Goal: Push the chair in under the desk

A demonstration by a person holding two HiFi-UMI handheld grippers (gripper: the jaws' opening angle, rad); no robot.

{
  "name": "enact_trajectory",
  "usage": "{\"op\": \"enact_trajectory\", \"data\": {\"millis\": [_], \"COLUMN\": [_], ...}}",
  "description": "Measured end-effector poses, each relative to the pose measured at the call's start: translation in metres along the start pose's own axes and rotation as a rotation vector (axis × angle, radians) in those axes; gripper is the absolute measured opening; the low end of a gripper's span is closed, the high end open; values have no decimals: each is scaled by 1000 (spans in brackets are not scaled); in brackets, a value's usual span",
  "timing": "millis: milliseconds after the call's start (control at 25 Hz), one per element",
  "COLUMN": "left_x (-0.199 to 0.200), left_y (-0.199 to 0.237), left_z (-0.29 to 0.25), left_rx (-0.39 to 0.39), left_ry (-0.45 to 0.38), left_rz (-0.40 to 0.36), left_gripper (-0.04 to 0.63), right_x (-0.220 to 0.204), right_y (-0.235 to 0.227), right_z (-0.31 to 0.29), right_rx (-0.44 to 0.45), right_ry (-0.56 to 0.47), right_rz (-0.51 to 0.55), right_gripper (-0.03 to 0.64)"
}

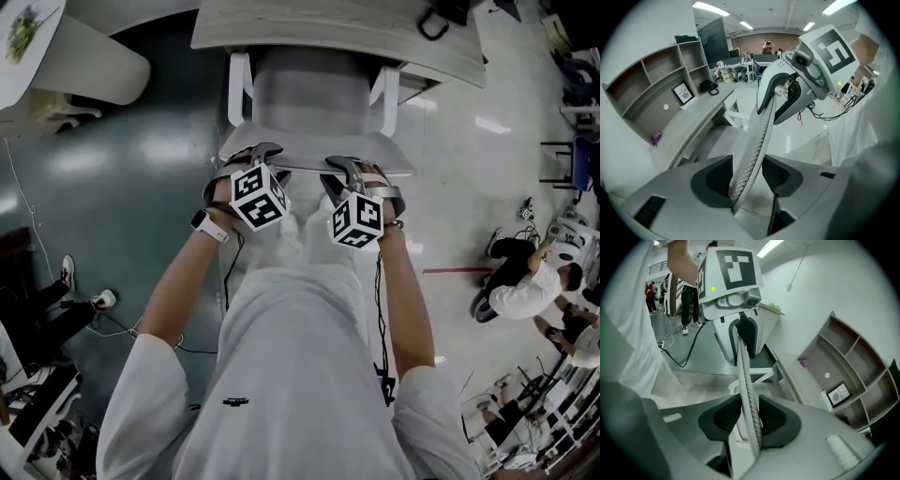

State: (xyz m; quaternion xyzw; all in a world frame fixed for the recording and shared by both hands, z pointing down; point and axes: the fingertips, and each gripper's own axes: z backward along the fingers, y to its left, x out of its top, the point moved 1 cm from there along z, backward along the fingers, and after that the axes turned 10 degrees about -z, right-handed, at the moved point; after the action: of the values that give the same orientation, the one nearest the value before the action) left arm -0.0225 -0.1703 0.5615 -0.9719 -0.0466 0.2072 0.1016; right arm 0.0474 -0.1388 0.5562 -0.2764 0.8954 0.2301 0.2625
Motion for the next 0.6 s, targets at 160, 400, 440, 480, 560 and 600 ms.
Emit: {"op": "enact_trajectory", "data": {"millis": [160,400,440,480,560,600], "left_x": [7,9,9,10,12,13], "left_y": [11,25,26,28,32,35], "left_z": [-4,-8,-9,-10,-12,-13], "left_rx": [-9,103,111,112,107,106], "left_ry": [1,-41,-44,-45,-44,-44], "left_rz": [2,-49,-50,-50,-46,-43], "left_gripper": [204,207,208,208,209,207], "right_x": [-1,1,1,0,0,0], "right_y": [-13,-25,-27,-29,-34,-37], "right_z": [-2,-9,-10,-11,-12,-13], "right_rx": [-8,-11,-13,-16,-20,-20], "right_ry": [-5,-7,-8,-9,-10,-9], "right_rz": [2,-22,-18,-15,-12,-12], "right_gripper": [132,138,138,138,141,143]}}
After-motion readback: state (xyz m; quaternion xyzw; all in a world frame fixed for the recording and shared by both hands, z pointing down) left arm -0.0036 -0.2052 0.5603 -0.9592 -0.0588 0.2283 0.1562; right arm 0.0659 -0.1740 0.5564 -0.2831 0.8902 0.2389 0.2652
